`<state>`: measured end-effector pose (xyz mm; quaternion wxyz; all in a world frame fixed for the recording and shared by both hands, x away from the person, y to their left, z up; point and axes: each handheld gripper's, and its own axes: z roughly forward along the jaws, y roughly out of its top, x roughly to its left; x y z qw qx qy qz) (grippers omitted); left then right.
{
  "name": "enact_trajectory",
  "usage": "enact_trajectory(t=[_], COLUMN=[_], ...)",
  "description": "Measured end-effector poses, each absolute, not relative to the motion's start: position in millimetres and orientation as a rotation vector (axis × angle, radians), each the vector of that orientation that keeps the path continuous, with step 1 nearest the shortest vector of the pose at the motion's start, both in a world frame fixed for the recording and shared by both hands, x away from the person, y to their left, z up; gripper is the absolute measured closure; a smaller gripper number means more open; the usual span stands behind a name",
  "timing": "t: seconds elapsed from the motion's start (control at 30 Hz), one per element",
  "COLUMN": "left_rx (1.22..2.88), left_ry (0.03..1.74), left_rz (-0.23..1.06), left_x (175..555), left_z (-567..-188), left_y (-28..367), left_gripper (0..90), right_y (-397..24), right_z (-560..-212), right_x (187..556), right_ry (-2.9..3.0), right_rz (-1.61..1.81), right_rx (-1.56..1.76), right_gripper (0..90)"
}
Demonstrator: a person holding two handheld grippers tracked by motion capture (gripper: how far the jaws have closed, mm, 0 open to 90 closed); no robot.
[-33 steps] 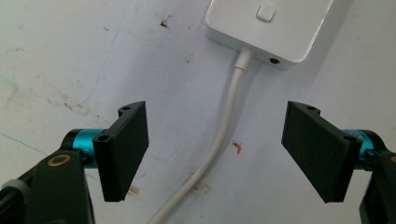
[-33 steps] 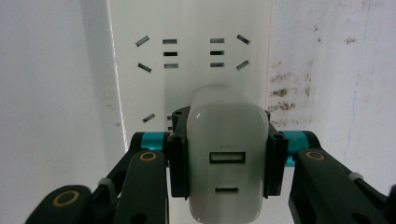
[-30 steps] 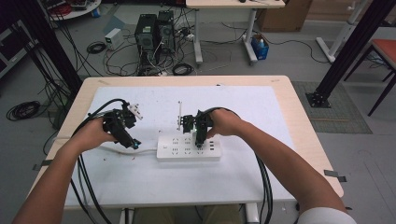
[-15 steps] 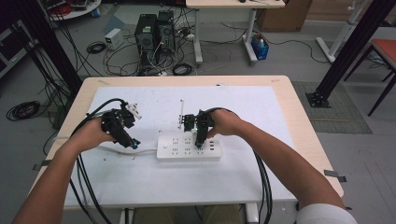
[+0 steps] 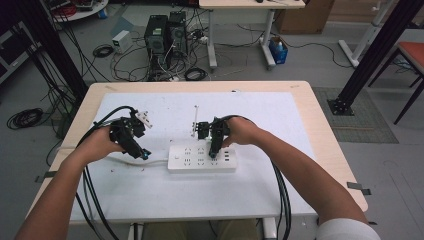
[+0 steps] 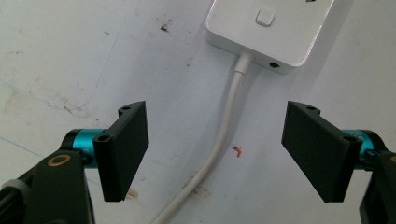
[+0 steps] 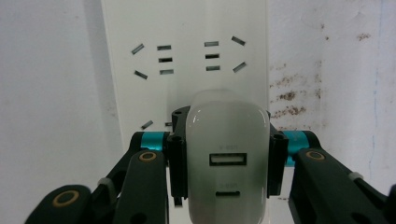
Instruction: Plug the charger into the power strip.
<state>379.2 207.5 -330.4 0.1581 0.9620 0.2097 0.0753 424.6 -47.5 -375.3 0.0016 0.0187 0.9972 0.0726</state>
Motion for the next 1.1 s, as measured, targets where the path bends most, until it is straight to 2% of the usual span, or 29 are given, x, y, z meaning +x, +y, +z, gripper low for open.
enact_trajectory(t=[0.3,0.37,0.47,0.6,0.67,1.07,1.1], left_rx=[2.739,2.73,2.712,2.706,2.715,2.723,2.723], left_ry=[0.616,0.622,0.634,0.625,0.61,0.579,0.577], left_rz=[0.223,0.223,0.218,0.224,0.225,0.235,0.235], left_x=[376.6,376.3,376.6,376.9,376.7,375.6,375.4], left_z=[-330.4,-329.6,-328.9,-328.1,-327.8,-319.6,-318.8], left_y=[211.5,212.8,213.5,212.3,211.3,207.4,207.1], left_gripper=[23.2,23.1,23.1,23.2,23.2,23.1,23.1], right_y=[-50.9,-56.7,-72.1,-90.6,-99.6,-165.2,-170.4], right_z=[-375.1,-373.5,-358.2,-336.6,-327.1,-298.6,-297.3], right_x=[424.0,427.0,434.3,441.3,441.6,426.9,424.7], right_ry=[3.123,3.109,3.11,3.087,3.035,2.861,2.85], right_rz=[0.268,0.304,0.45,0.541,0.572,0.515,0.495], right_rx=[0.05,0.142,0.326,0.5,0.58,0.799,0.809], right_gripper=[60.3,36.7,23.8,19.9,11.7,10.7,0.4])
